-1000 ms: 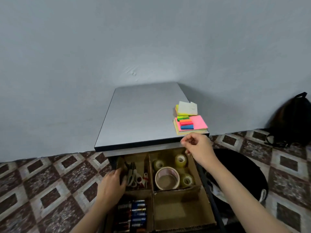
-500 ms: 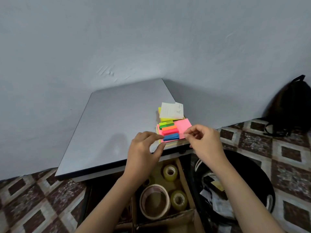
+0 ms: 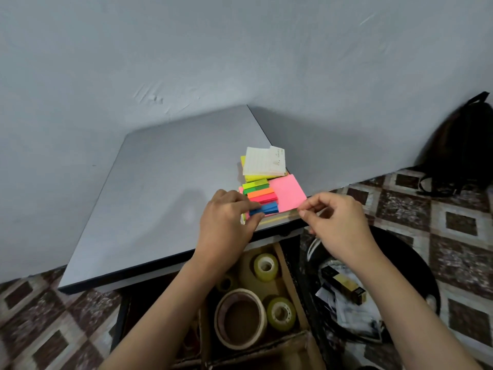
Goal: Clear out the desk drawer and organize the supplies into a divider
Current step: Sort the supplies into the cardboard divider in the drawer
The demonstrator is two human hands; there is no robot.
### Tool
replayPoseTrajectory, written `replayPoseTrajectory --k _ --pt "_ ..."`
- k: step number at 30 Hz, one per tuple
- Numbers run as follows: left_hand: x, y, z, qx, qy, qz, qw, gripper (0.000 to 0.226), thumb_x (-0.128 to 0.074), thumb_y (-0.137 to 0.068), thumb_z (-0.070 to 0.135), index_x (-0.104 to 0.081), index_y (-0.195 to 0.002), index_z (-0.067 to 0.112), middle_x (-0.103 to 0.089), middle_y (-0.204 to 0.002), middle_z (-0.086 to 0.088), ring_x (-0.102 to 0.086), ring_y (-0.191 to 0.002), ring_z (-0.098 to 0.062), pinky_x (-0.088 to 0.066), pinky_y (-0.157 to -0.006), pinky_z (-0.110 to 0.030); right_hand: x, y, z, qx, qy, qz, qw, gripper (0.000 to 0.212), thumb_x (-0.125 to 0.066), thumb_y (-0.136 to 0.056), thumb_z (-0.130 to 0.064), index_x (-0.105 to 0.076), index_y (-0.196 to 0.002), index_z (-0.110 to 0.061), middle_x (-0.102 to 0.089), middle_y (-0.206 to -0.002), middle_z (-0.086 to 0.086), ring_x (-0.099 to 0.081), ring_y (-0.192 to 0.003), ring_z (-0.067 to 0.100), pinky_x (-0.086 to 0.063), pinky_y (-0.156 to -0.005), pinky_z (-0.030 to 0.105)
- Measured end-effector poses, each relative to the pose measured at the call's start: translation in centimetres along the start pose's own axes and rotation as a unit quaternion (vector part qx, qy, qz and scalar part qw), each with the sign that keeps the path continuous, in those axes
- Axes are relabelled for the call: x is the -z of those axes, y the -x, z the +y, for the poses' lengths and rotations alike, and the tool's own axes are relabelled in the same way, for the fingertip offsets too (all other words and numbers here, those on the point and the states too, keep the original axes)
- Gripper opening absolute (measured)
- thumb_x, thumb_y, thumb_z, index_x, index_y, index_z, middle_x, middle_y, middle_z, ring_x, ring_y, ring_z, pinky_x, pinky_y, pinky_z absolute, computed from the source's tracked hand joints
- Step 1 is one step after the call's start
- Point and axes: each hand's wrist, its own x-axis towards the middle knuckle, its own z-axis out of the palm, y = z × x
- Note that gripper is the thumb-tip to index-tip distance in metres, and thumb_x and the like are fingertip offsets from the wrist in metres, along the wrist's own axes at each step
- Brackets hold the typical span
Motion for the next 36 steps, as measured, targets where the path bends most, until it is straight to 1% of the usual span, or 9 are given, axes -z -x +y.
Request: replayPoseTrajectory --k 3,6,9,12,16,22,29,34,36 --pt "0.7 -0.2 0.2 -0.003 -0.01 -0.014 1.0 0.02 -0.076 -0.075 0.02 -0.076 -0.094 0.014 -0.071 -0.089 -0.005 -0.059 -0.084 -0.021 -0.034 -0.065 -0.028 -0.3 0.1 0.3 -0.007 0.002 -0.006 1.0 0.032 -0.067 -0.082 -0.005 -0.058 -0.062 -0.029 -0.06 -0.068 -0.008 -0.056 -0.061 0.012 -0.041 -0.062 0.021" --pt "1.2 -0.5 0.6 0.029 -0.027 -0.067 0.997 0.025 -0.063 -0.087 0.032 -0.07 -0.109 0.023 -0.067 -0.11 0.002 -0.051 -0.1 -0.013 -0.03 -0.073 -0.023 -0.6 0.0 0.4 -0.015 0.014 -0.012 1.0 0.021 -0.067 -0.083 -0.006 -0.063 -0.069 -0.022 -0.06 -0.07 -0.007 -0.056 -0.064 0.012 -0.043 -0.063 0.022" --pt "1.5 -1.1 0.9 0.042 -0.049 -0.111 0.992 0.027 -0.056 -0.091 0.037 -0.068 -0.113 0.027 -0.064 -0.118 0.006 -0.05 -0.105 -0.01 -0.033 -0.078 -0.024 -0.8 -0.1 0.4 -0.02 0.01 -0.008 1.0 0.016 -0.067 -0.083 -0.007 -0.065 -0.073 -0.02 -0.061 -0.071 -0.007 -0.057 -0.064 0.013 -0.045 -0.064 0.022" --pt "1.8 -1.6 1.2 0.046 -0.064 -0.134 0.988 0.026 -0.055 -0.092 0.037 -0.067 -0.113 0.029 -0.065 -0.115 0.004 -0.052 -0.104 -0.012 -0.036 -0.081 -0.025 -0.9 0.0 0.3 -0.02 0.009 -0.01 1.0 0.016 -0.067 -0.083 -0.006 -0.065 -0.073 -0.019 -0.06 -0.069 -0.007 -0.056 -0.062 0.011 -0.045 -0.061 0.021" --pt "2.0 -2.0 1.1 0.036 -0.063 -0.15 0.986 0.023 -0.056 -0.091 0.034 -0.067 -0.112 0.031 -0.065 -0.112 0.004 -0.053 -0.103 -0.014 -0.038 -0.085 -0.028 -0.7 -0.2 0.4 -0.026 0.006 -0.008 1.0 0.018 -0.067 -0.083 -0.008 -0.064 -0.072 -0.021 -0.062 -0.072 -0.005 -0.059 -0.066 0.017 -0.05 -0.067 0.026" --pt "1.9 -1.8 1.3 0.028 -0.037 -0.141 0.989 0.03 -0.057 -0.091 0.033 -0.061 -0.12 0.027 -0.067 -0.11 0.006 -0.056 -0.102 -0.013 -0.043 -0.092 -0.031 -0.5 -0.1 0.3 -0.032 0.001 -0.018 0.999 0.02 -0.067 -0.084 -0.01 -0.062 -0.071 -0.025 -0.062 -0.076 -0.005 -0.062 -0.071 0.02 -0.054 -0.068 0.03" --pt "2.2 -1.8 0.9 0.057 0.021 -0.113 0.992 0.03 -0.063 -0.088 0.028 -0.065 -0.116 0.02 -0.07 -0.103 0.004 -0.062 -0.093 -0.008 -0.04 -0.082 -0.019 -0.6 -0.2 0.6 -0.037 0.001 -0.015 0.999 0.014 -0.067 -0.083 -0.01 -0.064 -0.075 -0.021 -0.063 -0.078 -0.002 -0.06 -0.07 0.019 -0.052 -0.067 0.029" --pt "2.4 -1.6 0.4 0.055 0.049 -0.098 0.992 0.028 -0.065 -0.086 0.024 -0.068 -0.112 0.014 -0.071 -0.102 -0.001 -0.06 -0.083 -0.007 -0.043 -0.081 -0.02 -0.7 -0.3 0.9 -0.028 0.013 -0.013 0.999 0.006 -0.068 -0.083 -0.012 -0.067 -0.08 -0.017 -0.063 -0.078 -0.004 -0.062 -0.073 0.018 -0.052 -0.068 0.029" --pt "2.5 -1.5 0.2 0.05 0.065 -0.092 0.992 0.025 -0.066 -0.085 0.02 -0.071 -0.108 0.013 -0.071 -0.102 -0.004 -0.056 -0.079 -0.004 -0.044 -0.077 -0.018 -0.7 -0.1 0.8 -0.012 0.019 -0.005 1.0 0.005 -0.068 -0.083 -0.012 -0.068 -0.08 -0.016 -0.062 -0.076 -0.007 -0.061 -0.071 0.014 -0.05 -0.065 0.022"
